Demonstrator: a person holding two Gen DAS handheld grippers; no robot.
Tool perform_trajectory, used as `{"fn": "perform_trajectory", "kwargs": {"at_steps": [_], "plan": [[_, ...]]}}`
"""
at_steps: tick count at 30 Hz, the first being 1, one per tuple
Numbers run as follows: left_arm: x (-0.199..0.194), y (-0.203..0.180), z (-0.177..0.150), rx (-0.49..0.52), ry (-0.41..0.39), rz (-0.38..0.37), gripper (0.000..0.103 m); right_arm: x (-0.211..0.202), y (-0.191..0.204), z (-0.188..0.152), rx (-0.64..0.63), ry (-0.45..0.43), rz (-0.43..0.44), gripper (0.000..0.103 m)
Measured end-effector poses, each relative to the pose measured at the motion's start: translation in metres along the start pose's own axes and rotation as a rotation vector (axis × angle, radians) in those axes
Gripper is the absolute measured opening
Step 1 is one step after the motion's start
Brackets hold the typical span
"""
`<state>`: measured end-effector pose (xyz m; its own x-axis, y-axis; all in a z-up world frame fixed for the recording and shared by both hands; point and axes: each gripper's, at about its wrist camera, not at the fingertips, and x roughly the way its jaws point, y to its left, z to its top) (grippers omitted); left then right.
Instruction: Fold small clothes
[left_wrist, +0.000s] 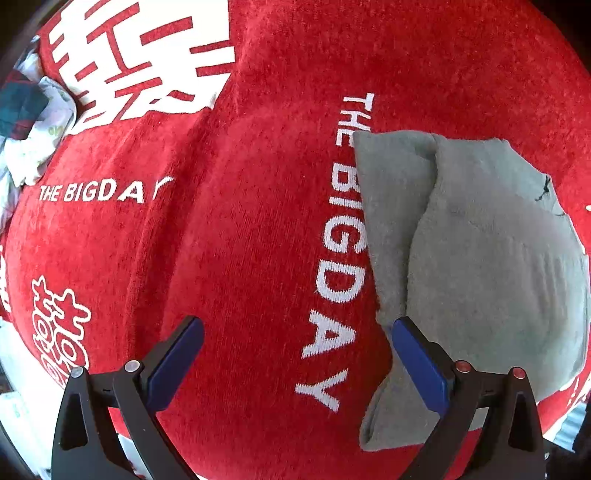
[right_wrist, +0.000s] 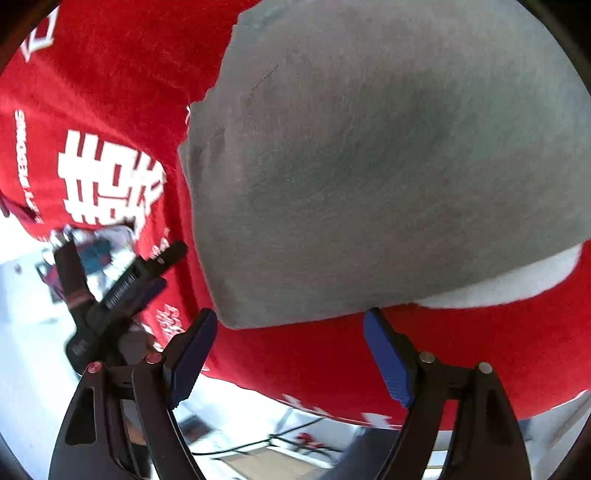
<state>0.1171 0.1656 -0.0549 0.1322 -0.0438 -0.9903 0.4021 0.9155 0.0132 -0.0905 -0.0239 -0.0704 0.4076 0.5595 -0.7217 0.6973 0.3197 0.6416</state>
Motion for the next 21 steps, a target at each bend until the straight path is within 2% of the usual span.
{"fn": "perform_trajectory", "kwargs": {"at_steps": [6, 11, 14, 17, 21], "plan": [[0.003, 0.000, 0.002, 0.024, 0.006, -0.020, 0.102, 0.023, -0.012, -0.001, 0.173, -0.016, 0.150, 0.085], [0.007, 0.001, 0.004, 0.034, 0.016, -0.033, 0.102, 0.032, -0.008, -0.004, 0.171, -0.034, 0.167, 0.088], [0.008, 0.003, 0.004, 0.036, 0.022, -0.059, 0.102, 0.029, -0.006, -0.006, 0.146, -0.022, 0.130, 0.088], [0.009, 0.007, 0.004, 0.036, 0.030, -0.072, 0.102, 0.015, 0.011, -0.008, 0.004, -0.022, 0.049, 0.088], [0.010, 0.008, 0.005, 0.057, 0.028, -0.060, 0.102, -0.008, 0.036, -0.003, -0.158, -0.077, -0.055, 0.088]]}}
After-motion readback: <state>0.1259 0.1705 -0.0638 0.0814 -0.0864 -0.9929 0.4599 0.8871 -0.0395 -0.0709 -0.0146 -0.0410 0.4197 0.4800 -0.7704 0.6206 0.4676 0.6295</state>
